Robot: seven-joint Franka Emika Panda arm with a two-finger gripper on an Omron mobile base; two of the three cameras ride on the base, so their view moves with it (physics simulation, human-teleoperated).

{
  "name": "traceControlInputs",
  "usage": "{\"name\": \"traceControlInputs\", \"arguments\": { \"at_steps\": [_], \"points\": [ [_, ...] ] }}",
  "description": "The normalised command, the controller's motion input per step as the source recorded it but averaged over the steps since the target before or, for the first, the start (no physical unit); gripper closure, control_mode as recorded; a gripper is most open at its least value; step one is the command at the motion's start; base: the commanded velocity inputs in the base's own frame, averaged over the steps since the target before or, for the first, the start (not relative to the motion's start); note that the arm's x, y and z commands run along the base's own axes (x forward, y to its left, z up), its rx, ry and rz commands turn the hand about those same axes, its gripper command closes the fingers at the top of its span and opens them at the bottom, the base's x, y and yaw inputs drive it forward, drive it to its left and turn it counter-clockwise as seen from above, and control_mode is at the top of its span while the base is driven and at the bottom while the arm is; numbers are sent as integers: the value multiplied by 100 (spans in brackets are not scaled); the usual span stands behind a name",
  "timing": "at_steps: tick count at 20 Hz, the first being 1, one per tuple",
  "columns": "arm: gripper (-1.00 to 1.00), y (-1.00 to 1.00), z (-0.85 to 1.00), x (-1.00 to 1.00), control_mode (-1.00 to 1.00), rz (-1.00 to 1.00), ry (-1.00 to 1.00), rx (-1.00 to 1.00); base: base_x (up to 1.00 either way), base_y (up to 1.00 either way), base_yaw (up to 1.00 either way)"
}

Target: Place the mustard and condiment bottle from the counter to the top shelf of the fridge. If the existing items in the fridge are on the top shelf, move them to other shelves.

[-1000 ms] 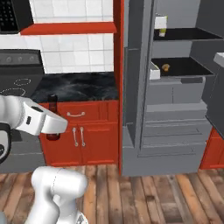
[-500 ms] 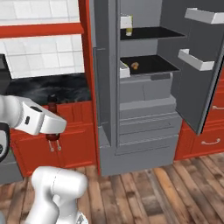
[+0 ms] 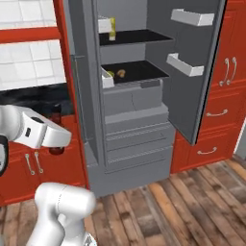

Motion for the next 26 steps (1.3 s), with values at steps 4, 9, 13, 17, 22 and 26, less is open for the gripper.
{"name": "traceControlInputs", "arguments": {
  "at_steps": [4, 9, 13, 17, 22, 26],
  "points": [
    [100, 0, 0, 0, 100, 0, 0, 0, 96, -40, -9],
    [100, 0, 0, 0, 100, 0, 0, 0, 40, -83, -8],
    [100, 0, 0, 0, 100, 0, 0, 0, 38, -63, 27],
    [100, 0, 0, 0, 100, 0, 0, 0, 46, -57, 60],
    [100, 0, 0, 0, 100, 0, 0, 0, 45, -30, 81],
    [100, 0, 0, 0, 100, 0, 0, 0, 72, -46, 72]
  ]
}}
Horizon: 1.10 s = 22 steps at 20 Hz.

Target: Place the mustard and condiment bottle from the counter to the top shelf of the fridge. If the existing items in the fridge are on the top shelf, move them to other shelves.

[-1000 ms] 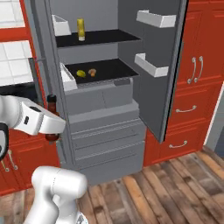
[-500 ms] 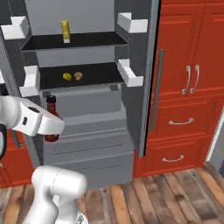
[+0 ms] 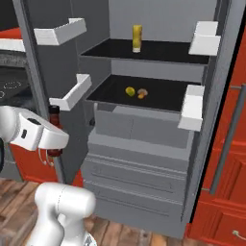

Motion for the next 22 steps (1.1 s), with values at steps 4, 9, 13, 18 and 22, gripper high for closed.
{"name": "traceControlInputs", "arguments": {
  "at_steps": [4, 9, 13, 18, 22],
  "points": [
    [100, 0, 0, 0, 100, 0, 0, 0, 100, -52, 41],
    [100, 0, 0, 0, 100, 0, 0, 0, 70, -65, 3],
    [100, 0, 0, 0, 100, 0, 0, 0, 58, -56, -13],
    [100, 0, 0, 0, 100, 0, 0, 0, 64, -38, -9],
    [100, 0, 0, 0, 100, 0, 0, 0, 43, -24, 0]
  ]
}}
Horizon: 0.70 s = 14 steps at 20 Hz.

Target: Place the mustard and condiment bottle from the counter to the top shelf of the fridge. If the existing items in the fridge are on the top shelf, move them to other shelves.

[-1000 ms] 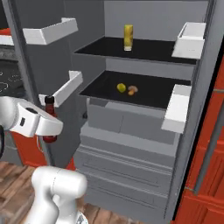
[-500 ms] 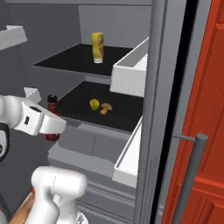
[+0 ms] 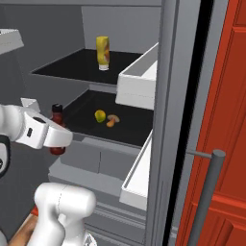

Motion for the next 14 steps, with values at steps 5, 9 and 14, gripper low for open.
{"name": "traceControlInputs", "arguments": {
  "at_steps": [5, 9, 14],
  "points": [
    [100, -48, 69, 14, -100, 0, 0, 0, 0, 0, 0],
    [100, -38, 66, 32, -100, 4, -1, -4, 0, 0, 0],
    [100, -9, 52, 83, -100, 12, -7, -6, 0, 0, 0]
  ]
}}
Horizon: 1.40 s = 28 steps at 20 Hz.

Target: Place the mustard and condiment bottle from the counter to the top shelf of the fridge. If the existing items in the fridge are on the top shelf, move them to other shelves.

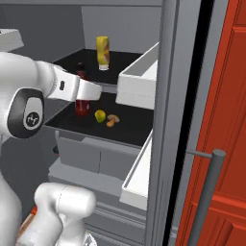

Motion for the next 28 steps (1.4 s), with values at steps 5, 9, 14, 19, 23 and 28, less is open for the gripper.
{"name": "traceControlInputs", "arguments": {
  "at_steps": [5, 9, 14, 19, 23, 28],
  "points": [
    [100, -19, 40, 86, -100, 19, -10, 0, 0, 0, 0],
    [100, -15, 5, 28, -100, 17, -18, 0, 0, 0, 0],
    [100, 0, 0, 19, -100, 2, -4, 0, 0, 0, 0],
    [100, 0, -2, 86, -100, 0, 0, 0, 0, 0, 0],
    [100, 0, -3, 89, -100, 0, 0, 0, 0, 0, 0],
    [100, -4, -18, 71, -100, 1, 0, 0, 0, 0, 0]
  ]
}}
